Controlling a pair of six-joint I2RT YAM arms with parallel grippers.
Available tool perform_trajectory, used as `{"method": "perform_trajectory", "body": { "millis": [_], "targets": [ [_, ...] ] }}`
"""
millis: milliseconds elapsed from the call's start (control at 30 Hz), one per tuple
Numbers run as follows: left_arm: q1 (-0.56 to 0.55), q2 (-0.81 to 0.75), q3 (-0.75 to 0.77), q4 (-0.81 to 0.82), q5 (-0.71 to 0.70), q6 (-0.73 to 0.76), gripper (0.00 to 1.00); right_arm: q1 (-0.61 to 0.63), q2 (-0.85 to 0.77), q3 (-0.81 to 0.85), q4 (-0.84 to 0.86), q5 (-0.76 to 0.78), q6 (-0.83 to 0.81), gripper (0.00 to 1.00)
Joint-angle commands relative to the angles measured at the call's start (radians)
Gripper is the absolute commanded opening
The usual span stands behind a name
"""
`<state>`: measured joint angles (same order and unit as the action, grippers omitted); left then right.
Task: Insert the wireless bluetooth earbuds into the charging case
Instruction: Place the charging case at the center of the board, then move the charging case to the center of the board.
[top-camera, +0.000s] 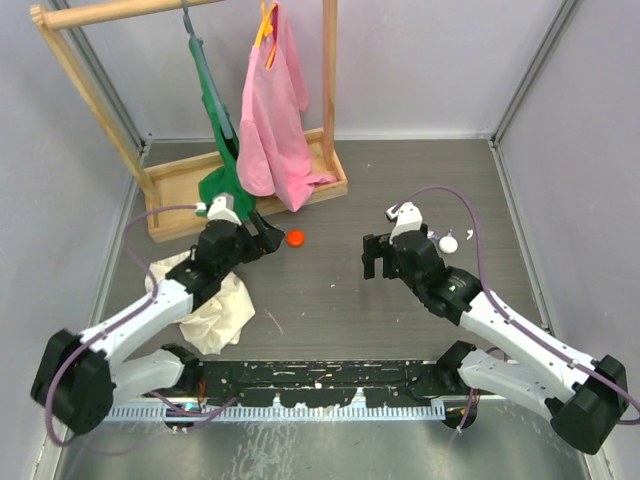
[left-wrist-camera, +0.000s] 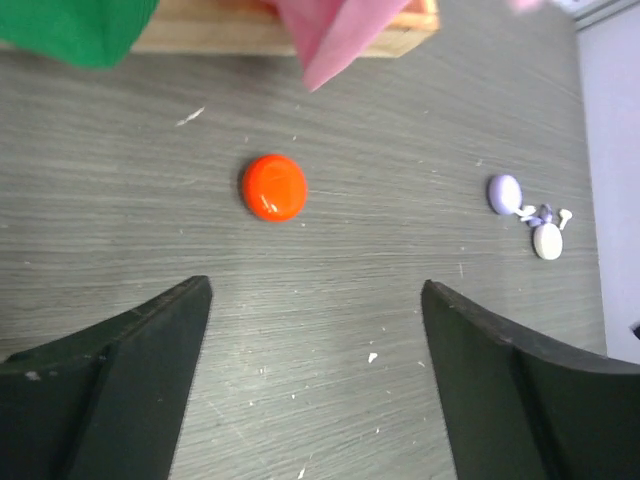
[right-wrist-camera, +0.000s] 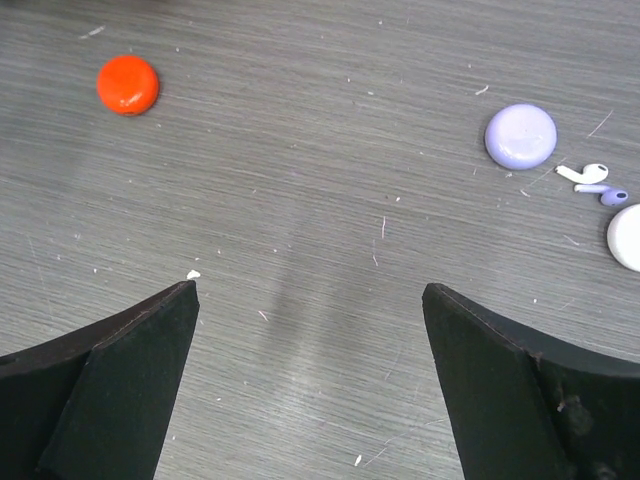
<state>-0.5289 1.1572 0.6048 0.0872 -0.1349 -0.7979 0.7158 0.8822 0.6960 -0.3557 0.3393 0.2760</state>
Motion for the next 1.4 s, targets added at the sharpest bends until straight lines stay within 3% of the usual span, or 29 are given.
{"method": "perform_trajectory", "body": {
  "millis": [0,133,433,567,967,1367],
  "targets": [
    [0.005,-0.196,-0.021,-0.117,-0.029,0.147,0.92,-0.011,0.034,0.043,0.003,0.027,0.031,1.00],
    [0.006,-0.367,-0.061,-0.139,-0.063,0.196,1.00,-0.034,0.055,0.045,0.002,0.057,0.067,1.00],
    [0.006,-0.581,-0.190,-0.075,-0.148,0.233,0.98,-0.220,0.142,0.046,-0.007,0.049,0.138,1.00],
    [0.006,-0.580,-0.229,-0.029,-0.164,0.244,0.98,-0.326,0.196,0.053,-0.012,0.006,0.180,1.00],
    [0.006,-0.560,-0.300,0.059,-0.179,0.324,0.98,-0.580,0.368,0.066,0.073,0.071,0.182,0.99],
    [0.005,-0.553,-0.311,0.054,-0.161,0.355,0.98,-0.749,0.548,0.086,0.223,-0.036,0.171,0.84]
  ]
}}
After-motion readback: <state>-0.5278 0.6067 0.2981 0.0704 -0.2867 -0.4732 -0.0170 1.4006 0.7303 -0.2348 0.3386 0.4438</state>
